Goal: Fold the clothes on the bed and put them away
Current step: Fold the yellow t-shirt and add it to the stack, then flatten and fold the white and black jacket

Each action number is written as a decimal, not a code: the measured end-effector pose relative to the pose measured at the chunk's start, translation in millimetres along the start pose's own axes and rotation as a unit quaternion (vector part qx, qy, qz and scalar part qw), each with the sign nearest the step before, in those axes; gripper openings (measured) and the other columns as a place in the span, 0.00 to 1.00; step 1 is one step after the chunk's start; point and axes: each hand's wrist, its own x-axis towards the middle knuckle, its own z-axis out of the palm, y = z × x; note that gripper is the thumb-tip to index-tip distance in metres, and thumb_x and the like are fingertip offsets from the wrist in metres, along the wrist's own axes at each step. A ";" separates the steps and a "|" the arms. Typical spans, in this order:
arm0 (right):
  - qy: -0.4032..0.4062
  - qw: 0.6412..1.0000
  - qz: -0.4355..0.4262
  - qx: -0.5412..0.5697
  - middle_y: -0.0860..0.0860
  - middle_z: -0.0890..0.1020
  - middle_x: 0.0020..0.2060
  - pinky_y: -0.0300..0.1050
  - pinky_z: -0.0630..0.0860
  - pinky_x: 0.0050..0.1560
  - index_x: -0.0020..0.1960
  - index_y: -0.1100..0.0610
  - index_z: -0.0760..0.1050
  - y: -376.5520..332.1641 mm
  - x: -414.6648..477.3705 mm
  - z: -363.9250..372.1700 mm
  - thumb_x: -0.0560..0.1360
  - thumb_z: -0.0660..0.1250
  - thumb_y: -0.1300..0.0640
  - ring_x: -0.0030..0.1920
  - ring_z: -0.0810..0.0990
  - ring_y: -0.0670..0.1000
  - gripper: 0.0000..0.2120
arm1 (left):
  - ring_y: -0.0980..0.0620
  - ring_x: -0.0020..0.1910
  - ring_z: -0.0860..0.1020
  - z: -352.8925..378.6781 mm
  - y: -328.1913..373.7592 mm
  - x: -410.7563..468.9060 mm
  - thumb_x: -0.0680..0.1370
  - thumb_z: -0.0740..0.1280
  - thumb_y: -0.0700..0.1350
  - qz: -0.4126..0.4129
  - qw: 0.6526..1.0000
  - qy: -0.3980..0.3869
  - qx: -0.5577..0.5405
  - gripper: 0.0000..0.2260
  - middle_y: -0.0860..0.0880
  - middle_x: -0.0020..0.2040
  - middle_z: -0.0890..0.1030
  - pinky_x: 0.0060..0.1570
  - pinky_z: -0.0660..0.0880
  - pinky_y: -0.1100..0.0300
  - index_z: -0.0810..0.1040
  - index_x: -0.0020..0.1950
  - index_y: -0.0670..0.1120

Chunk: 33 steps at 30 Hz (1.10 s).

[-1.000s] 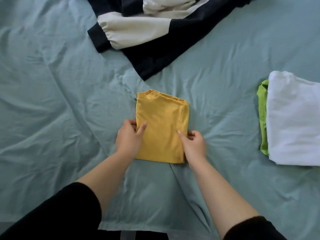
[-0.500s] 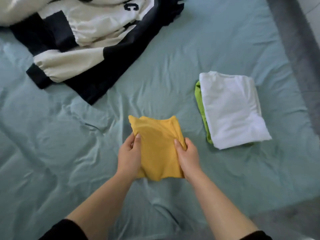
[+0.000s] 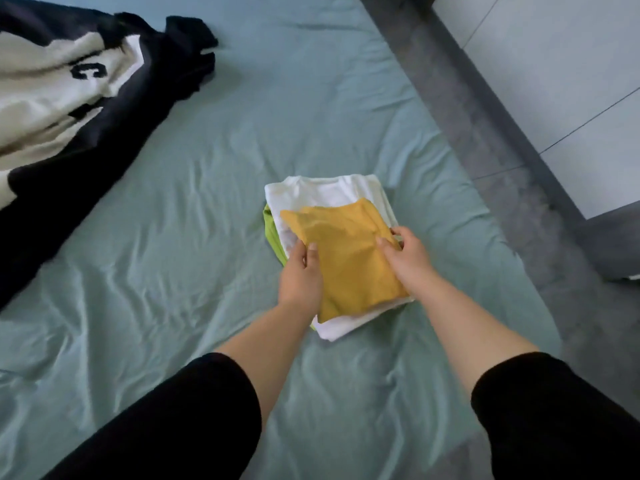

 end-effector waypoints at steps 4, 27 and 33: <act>0.076 0.973 -0.038 -0.215 0.58 0.67 0.70 0.53 0.64 0.68 0.74 0.55 0.62 28.5 0.0 4.6 0.77 0.63 0.51 0.69 0.67 0.60 0.27 | 0.44 0.69 0.69 4.3 -24.0 16.8 0.82 0.59 0.47 -0.022 0.992 -0.063 0.104 0.36 0.49 0.76 0.62 0.60 0.66 0.57 0.34 0.77 0.58; -0.188 0.873 -0.359 -0.272 0.50 0.74 0.66 0.44 0.59 0.67 0.65 0.52 0.74 -96.4 -136.3 262.4 0.77 0.62 0.54 0.68 0.69 0.52 0.17 | 0.44 0.76 0.33 -331.0 -122.5 -35.1 0.57 0.60 0.81 -0.255 0.863 0.137 0.415 0.57 0.51 0.77 0.30 0.70 0.44 0.30 0.28 0.72 0.65; -0.210 0.824 -0.418 -0.321 0.49 0.57 0.77 0.47 0.52 0.74 0.76 0.51 0.57 -169.4 -137.9 354.4 0.78 0.59 0.51 0.76 0.55 0.49 0.28 | 0.41 0.69 0.21 -378.4 -134.5 -39.5 0.45 0.54 0.86 -0.279 0.871 0.080 0.395 0.60 0.51 0.64 0.14 0.62 0.36 0.25 0.15 0.59 0.67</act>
